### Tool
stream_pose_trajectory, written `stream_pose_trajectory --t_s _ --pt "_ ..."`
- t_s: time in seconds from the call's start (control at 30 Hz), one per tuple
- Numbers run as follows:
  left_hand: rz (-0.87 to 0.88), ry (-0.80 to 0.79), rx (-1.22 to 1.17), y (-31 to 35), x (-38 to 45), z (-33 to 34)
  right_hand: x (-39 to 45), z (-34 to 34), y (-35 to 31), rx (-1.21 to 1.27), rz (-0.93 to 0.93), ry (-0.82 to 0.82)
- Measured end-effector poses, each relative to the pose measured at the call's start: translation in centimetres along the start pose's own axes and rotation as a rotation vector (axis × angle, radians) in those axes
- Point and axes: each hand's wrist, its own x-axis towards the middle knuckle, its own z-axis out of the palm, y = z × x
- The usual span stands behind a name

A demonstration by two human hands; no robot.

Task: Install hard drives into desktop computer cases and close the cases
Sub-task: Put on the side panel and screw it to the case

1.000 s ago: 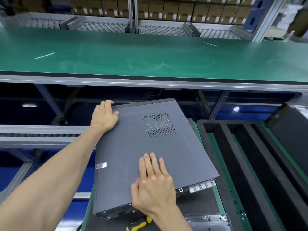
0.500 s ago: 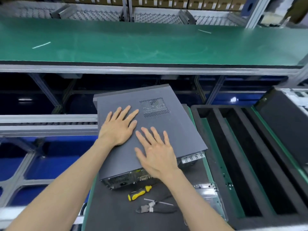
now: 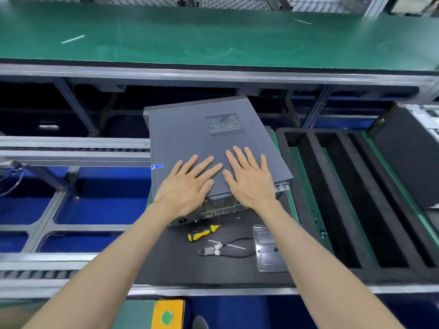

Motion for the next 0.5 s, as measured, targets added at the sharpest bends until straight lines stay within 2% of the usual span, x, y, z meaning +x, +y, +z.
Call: stream_pose_trajectory --t_s 0.17,0.37,0.43,0.5 --pt "-0.011 0.077 0.049 2.0 -2.5 0.9 -3.5 0.8 1.0 0.049 -0.101 0.137" --pt "0.009 0.334 0.074 5.0 -6.6 3.6 -8.3 2.5 5.0 0.175 -0.243 0.306" --pt "0.027 0.399 0.016 5.9 -8.3 5.4 -10.2 3.1 6.7 0.317 -0.203 0.329" --pt "0.044 0.421 -0.081 7.3 -9.4 7.1 -12.4 3.9 8.8 0.457 -0.034 0.334"
